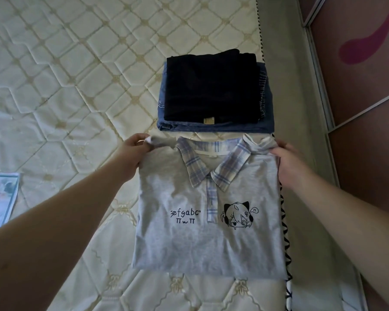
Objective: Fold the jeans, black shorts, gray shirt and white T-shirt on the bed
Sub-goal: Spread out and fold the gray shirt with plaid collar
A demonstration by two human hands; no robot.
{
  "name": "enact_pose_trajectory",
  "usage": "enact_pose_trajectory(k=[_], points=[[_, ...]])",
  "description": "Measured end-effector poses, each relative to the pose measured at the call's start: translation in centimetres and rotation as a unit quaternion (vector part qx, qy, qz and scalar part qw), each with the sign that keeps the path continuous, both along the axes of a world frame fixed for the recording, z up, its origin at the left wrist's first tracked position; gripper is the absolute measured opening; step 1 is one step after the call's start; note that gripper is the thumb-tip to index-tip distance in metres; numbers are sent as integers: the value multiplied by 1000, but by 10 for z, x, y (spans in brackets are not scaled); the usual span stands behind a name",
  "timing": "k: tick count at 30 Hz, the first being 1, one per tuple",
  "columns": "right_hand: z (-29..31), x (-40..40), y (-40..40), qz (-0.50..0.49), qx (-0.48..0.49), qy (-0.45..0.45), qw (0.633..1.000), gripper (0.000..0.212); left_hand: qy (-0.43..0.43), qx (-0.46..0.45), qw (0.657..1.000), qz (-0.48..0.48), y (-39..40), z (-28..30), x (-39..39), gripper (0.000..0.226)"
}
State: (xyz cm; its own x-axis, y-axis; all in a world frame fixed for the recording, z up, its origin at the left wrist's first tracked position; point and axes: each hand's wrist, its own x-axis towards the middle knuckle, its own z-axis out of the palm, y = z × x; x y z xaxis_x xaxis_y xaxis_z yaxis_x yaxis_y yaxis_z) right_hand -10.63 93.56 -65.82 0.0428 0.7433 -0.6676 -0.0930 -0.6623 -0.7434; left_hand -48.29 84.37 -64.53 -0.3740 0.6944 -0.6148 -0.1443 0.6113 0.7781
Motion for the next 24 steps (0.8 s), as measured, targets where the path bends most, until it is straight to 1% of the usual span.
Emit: enact_pose_trajectory(k=[1, 3, 4, 5, 7, 8, 9, 10, 12, 14, 15, 17, 19, 20, 22, 24], points=[[0, 0, 0, 0, 9, 4, 1000, 22, -1, 11, 1000, 19, 1, -1, 0, 18], [-3, -1, 1, 15, 22, 8, 1000, 27, 7, 7, 998, 58, 2, -6, 1, 10], [-4, -2, 0, 30, 25, -1, 999, 30, 6, -3, 998, 70, 2, -9, 2, 14], [-6, -2, -2, 53, 27, -31, 998, 34, 6, -20, 997, 77, 0, -13, 4, 27], [-12, 4, -9, 124, 34, -143, 981, 45, 38, -64, 995, 71, -11, -21, 8, 50], [-14, 8, -16, 157, 39, -199, 966, 49, 53, -81, 993, 66, -19, -24, 10, 56], [-17, 13, -24, 179, 37, -237, 954, 50, 62, -96, 992, 53, -28, -25, 12, 58], [-20, 18, -35, 191, 26, -255, 948, 49, 67, -115, 991, 31, -39, -25, 13, 60], [-21, 27, -61, 219, -10, -262, 940, 50, 92, -155, 982, -48, -65, -18, 17, 62], [-20, 37, -93, 255, -44, -258, 931, 52, 105, -182, 968, -135, -94, -9, 22, 60], [-20, 41, -110, 268, -55, -261, 926, 51, 89, -187, 964, -167, -109, -6, 26, 59], [-21, 48, -146, 273, -67, -270, 921, 43, 48, -183, 961, -202, -145, -4, 33, 57], [-21, 50, -177, 276, -76, -271, 919, 38, 49, -189, 958, -208, -178, -6, 41, 53], [-20, 51, -188, 286, -79, -275, 915, 36, 62, -196, 956, -210, -192, -8, 46, 47], [-18, 51, -203, 310, -71, -281, 905, 35, 113, -203, 949, -213, -212, -12, 56, 32], [-15, 52, -208, 306, -53, -289, 905, 33, 152, -194, 952, -181, -222, -15, 61, 20]])
